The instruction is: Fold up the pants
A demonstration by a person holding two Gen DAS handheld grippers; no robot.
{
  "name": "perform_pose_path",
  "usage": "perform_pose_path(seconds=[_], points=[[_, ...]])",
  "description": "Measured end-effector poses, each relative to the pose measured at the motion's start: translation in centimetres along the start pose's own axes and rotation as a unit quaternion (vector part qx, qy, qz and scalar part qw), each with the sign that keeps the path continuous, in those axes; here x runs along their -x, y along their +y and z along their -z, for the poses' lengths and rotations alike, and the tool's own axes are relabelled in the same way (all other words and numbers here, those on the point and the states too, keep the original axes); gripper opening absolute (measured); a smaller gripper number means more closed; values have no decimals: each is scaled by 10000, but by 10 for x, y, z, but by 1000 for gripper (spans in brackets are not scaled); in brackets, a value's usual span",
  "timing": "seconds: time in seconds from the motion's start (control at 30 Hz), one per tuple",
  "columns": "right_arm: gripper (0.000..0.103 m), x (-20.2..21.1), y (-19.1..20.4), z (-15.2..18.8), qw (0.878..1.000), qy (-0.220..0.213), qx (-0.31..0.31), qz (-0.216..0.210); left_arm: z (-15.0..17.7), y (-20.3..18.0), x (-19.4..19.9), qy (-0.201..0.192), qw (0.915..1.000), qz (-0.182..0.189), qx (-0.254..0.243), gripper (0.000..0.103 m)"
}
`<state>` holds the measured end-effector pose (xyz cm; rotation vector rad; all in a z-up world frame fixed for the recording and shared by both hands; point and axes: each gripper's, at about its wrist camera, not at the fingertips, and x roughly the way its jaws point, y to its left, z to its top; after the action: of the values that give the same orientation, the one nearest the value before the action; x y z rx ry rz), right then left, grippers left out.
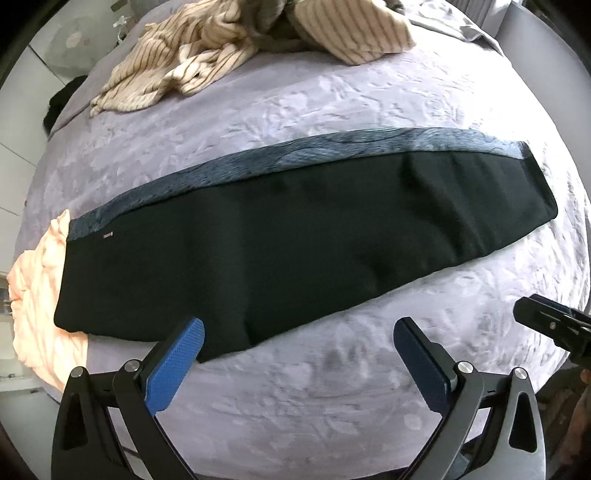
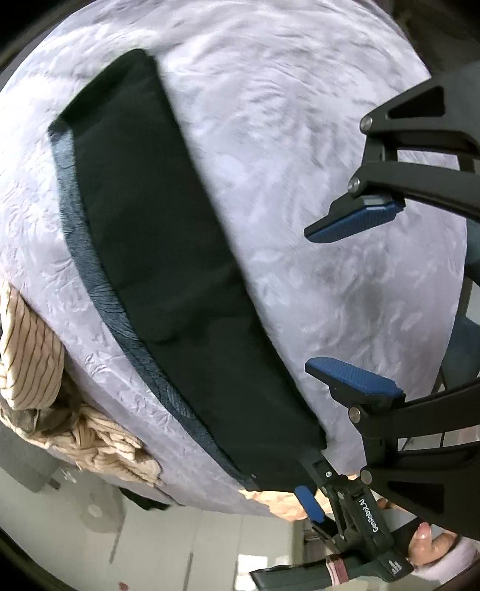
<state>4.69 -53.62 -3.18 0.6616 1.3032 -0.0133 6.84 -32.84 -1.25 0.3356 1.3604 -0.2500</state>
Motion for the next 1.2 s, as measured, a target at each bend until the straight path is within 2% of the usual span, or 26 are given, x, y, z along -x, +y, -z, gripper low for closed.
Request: perform_pose_path(seconds=[0.33, 0.53, 0.83, 1.0, 1.2], points=[[69, 14, -39, -23, 9995, 18, 126, -281, -6, -42, 7, 71, 9996, -271, 38, 103], [69, 27, -60, -35, 9992, -177, -70, -354, -18, -63, 8, 48, 9991, -333, -261, 103], [70, 33, -95, -43, 9974, -357, -578, -233, -41, -92, -9, 157, 9981, -85, -589, 103], [70, 39, -113, -43, 9953, -482, -820, -151, -60, -113, 2, -37, 9966, 77, -815, 103], [70, 55, -136, -54, 9905, -881, -1052, -81, -88, -133, 6, -313, 9960, 205, -806, 103]])
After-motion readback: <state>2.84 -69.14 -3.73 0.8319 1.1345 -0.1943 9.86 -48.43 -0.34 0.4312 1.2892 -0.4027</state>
